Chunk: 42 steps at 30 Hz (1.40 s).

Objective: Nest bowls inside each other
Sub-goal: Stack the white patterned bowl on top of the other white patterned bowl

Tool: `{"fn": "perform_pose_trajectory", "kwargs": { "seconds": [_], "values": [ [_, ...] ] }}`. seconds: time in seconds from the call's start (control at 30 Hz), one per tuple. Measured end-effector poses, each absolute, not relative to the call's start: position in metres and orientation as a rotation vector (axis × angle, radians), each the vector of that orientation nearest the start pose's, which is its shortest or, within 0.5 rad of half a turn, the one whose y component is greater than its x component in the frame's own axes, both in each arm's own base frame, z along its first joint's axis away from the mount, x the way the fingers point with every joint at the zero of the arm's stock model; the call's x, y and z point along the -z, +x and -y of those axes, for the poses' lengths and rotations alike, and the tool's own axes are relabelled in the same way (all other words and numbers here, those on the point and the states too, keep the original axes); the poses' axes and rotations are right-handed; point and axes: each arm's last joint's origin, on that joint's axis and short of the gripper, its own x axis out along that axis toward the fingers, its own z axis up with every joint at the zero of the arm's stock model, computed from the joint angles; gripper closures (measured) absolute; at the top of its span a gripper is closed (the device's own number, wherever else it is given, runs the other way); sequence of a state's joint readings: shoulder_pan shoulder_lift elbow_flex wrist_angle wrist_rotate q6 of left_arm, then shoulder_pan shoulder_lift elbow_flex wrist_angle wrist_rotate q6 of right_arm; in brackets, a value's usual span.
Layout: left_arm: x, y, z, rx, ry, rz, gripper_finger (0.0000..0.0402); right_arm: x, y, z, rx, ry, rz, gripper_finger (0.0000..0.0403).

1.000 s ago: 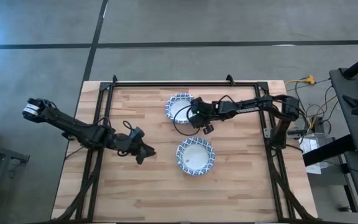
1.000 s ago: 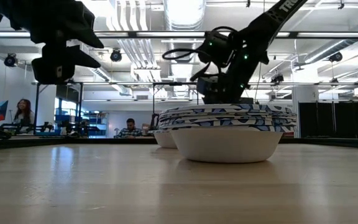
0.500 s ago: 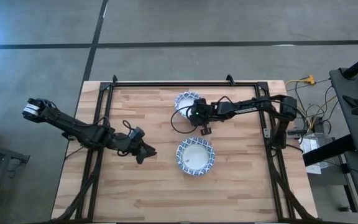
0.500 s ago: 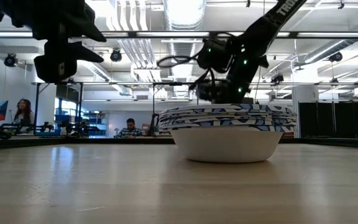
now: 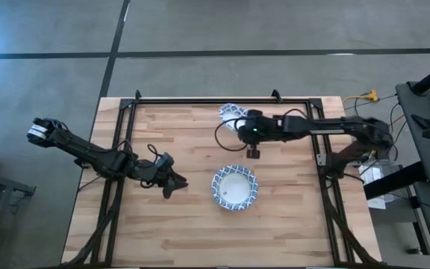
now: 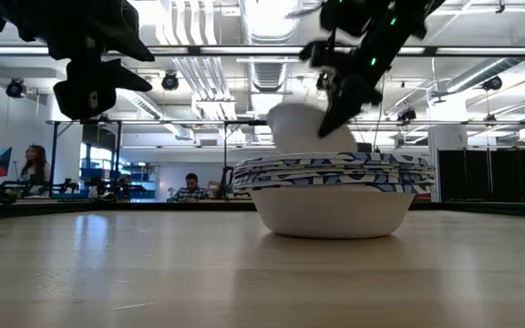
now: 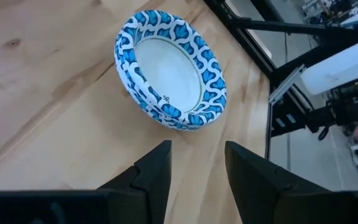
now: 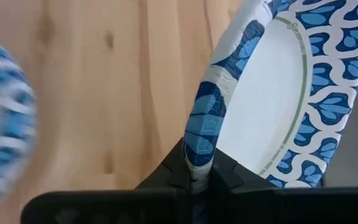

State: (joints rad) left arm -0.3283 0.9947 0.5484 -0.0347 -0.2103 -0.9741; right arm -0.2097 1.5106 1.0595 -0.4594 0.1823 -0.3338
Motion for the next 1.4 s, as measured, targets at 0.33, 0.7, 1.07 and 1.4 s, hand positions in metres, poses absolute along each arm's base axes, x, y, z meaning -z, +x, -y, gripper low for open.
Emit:
{"fn": "perform_pose_trajectory", "kwargs": {
  "seconds": [0.33,0.7,1.07,1.4],
  "values": [
    [-0.229,0.199,0.062,-0.083,-0.743,-0.487,0.0268,-0.287,0.279,0.009,0.149,-0.135,-0.753,0.0390],
    [-0.228,0.198,0.066,0.064,-0.659,-0.557,0.0268,-0.263,0.282,-0.096,-0.184,-0.416,-0.799,0.0390],
    [-0.225,0.196,0.067,0.152,-0.588,-0.611,0.0268,-0.258,0.313,-0.170,-0.221,-0.753,-0.817,0.0390],
    [-0.213,0.187,0.067,0.201,-0.542,-0.786,0.0268,-0.229,0.330,-0.203,-0.104,-0.936,-1.021,0.0390]
  ]
}}
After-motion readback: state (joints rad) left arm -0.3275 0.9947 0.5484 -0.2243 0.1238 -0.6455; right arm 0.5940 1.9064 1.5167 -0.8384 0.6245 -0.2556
